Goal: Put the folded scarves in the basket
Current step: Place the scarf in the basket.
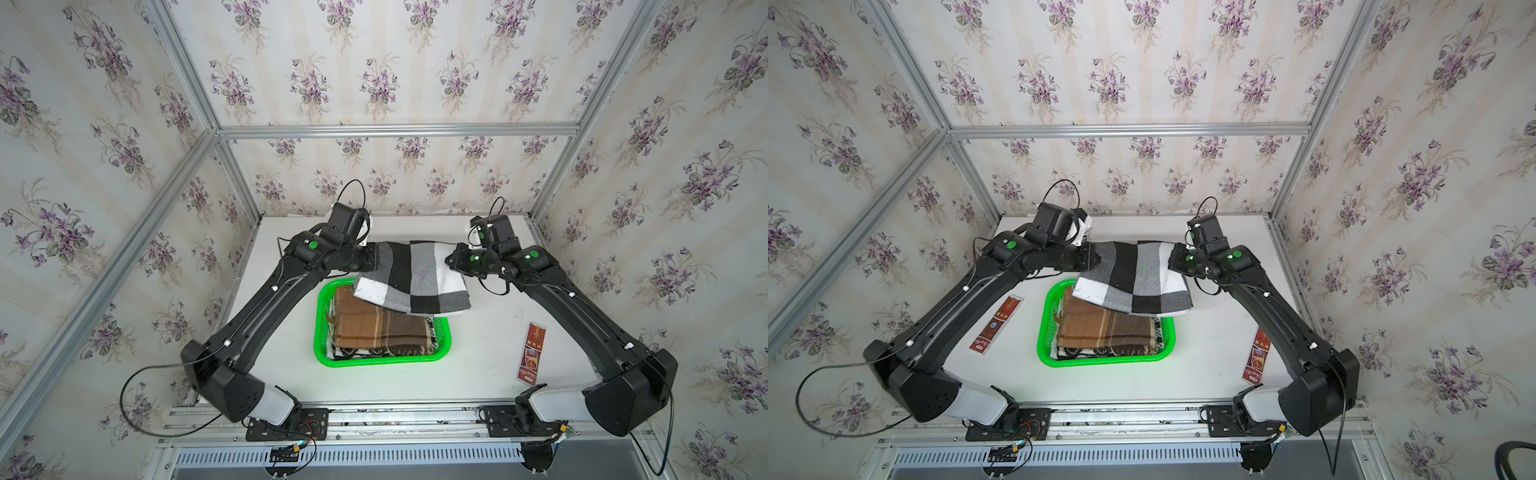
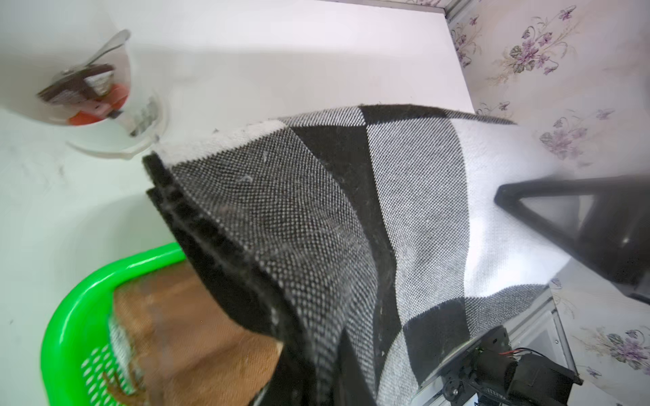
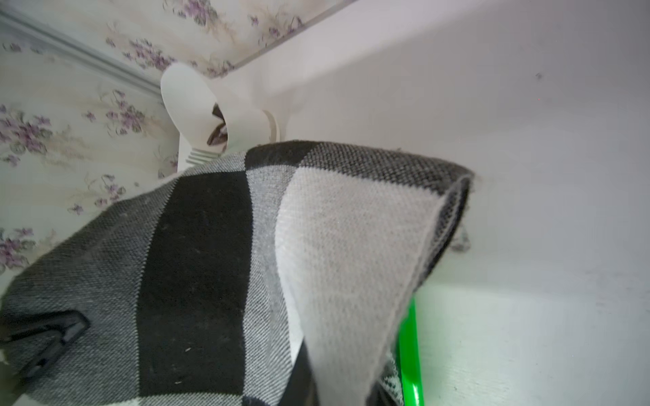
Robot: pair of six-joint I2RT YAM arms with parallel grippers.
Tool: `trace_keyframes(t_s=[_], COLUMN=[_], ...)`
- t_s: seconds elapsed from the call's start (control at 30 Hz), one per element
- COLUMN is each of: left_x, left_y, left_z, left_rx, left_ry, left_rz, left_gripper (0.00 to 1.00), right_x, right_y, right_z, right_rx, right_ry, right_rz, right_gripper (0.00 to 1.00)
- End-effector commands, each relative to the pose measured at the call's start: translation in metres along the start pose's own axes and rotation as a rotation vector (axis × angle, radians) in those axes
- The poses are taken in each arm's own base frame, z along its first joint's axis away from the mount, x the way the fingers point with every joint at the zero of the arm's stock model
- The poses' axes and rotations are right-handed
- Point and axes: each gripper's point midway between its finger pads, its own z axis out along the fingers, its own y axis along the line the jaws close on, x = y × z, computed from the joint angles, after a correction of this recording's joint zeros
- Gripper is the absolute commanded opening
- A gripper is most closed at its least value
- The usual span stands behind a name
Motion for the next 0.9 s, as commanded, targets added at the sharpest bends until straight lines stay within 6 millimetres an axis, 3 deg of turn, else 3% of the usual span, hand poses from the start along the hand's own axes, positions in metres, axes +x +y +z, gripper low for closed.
trace_keyframes(t_s=[0.0,0.13,0.3,0.53,0.87], left_x=[0.02,0.051,0.069,0.08,0.097], left_y=[0.026,0.056,0.075,0.09,0.101], left_z=[-0.015,-0.009,0.0,-0.008,0.025], left_rx=[-0.088,-0.179,-0.234,-0.291,-0.285], left_ry=[-0.025,0.012,0.026,0.026,0.082], left_rz=[-0.034,-0.054,-0.089,-0.09,-0.099], left_gripper=[0.0,0.0,0.0,0.0,0.0], right_x=[0.02,0.044,0.061,0.073,0.08], right_y=[0.02,0.03,0.03,0.023,-0.006], right_z=[0.011,0.028,0.048,0.064,0.081], right_rx=[-0.022,-0.024,-0.003,0.033,0.147], right_ry=[0.013,0.052,0.091,0.114,0.105], right_rz=[-0.01,-0.028,-0.036,-0.045,-0.049], right_gripper=[0.0,0.0,0.0,0.0,0.0])
